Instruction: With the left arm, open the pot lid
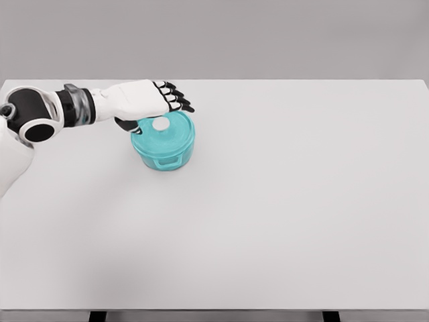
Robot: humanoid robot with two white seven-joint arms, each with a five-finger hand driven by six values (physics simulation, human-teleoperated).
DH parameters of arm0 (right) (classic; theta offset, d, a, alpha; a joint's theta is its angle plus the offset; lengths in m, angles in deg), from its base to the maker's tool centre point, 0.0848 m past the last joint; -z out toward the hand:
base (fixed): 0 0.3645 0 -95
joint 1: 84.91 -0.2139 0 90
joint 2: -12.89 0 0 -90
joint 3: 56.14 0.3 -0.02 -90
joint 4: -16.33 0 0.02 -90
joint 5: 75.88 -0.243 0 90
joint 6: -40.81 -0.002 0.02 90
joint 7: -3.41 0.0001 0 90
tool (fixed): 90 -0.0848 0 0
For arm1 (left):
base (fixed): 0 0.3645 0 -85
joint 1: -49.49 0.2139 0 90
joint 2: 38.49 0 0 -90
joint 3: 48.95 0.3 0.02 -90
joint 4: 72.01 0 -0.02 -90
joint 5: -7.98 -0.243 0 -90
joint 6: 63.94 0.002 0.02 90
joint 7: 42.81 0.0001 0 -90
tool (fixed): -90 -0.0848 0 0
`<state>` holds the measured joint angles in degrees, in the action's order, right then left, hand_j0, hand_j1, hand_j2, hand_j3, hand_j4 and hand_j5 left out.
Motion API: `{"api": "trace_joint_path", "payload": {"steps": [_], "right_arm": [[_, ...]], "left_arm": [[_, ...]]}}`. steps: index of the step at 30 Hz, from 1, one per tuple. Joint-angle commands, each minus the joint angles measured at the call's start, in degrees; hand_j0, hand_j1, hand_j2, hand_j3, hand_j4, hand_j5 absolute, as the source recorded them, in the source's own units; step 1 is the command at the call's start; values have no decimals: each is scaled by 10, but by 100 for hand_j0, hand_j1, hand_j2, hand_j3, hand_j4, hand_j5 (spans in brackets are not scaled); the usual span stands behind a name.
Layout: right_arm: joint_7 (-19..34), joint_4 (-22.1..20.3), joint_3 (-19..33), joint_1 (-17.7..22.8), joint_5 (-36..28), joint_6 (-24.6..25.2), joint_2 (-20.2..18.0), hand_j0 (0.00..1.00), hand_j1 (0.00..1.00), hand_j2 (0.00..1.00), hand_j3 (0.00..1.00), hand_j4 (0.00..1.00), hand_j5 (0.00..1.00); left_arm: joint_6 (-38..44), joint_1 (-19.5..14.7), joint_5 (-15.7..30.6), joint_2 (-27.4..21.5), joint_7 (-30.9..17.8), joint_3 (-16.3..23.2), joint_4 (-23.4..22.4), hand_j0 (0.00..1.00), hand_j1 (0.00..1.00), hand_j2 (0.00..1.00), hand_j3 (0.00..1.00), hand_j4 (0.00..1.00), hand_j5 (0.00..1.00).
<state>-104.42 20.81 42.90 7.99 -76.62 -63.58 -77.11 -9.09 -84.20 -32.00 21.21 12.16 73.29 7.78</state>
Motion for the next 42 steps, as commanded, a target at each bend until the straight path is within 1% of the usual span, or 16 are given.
{"api": "trace_joint_path", "payload": {"steps": [1, 25, 26, 32, 37, 40, 42], "right_arm": [[0, 0, 0, 0, -1, 0, 0, 100, 100, 100, 100, 100, 100], [0, 0, 0, 0, -1, 0, 0, 100, 100, 100, 100, 100, 100], [0, 0, 0, 0, -1, 0, 0, 100, 100, 100, 100, 100, 100], [0, 0, 0, 0, -1, 0, 0, 100, 100, 100, 100, 100, 100], [0, 0, 0, 0, -1, 0, 0, 100, 100, 100, 100, 100, 100], [0, 0, 0, 0, -1, 0, 0, 100, 100, 100, 100, 100, 100], [0, 0, 0, 0, -1, 0, 0, 100, 100, 100, 100, 100, 100]], "left_arm": [[2, 0, 2, -2, 0, 1, 0, 100, 100, 100, 100, 100, 100], [2, 0, 1, -3, 0, 12, 5, 100, 100, 100, 100, 100, 100], [2, 0, 0, -3, 0, 12, 5, 98, 98, 98, 98, 98, 98], [2, 2, 0, -3, 0, 13, 5, 95, 95, 95, 95, 95, 95], [2, 1, 1, -3, 0, 13, 5, 84, 84, 84, 84, 84, 84], [2, 1, 0, -3, 0, 14, 2, 81, 81, 81, 81, 81, 81], [2, 2, 0, -3, 0, 16, 1, 81, 81, 81, 81, 81, 81]]}}
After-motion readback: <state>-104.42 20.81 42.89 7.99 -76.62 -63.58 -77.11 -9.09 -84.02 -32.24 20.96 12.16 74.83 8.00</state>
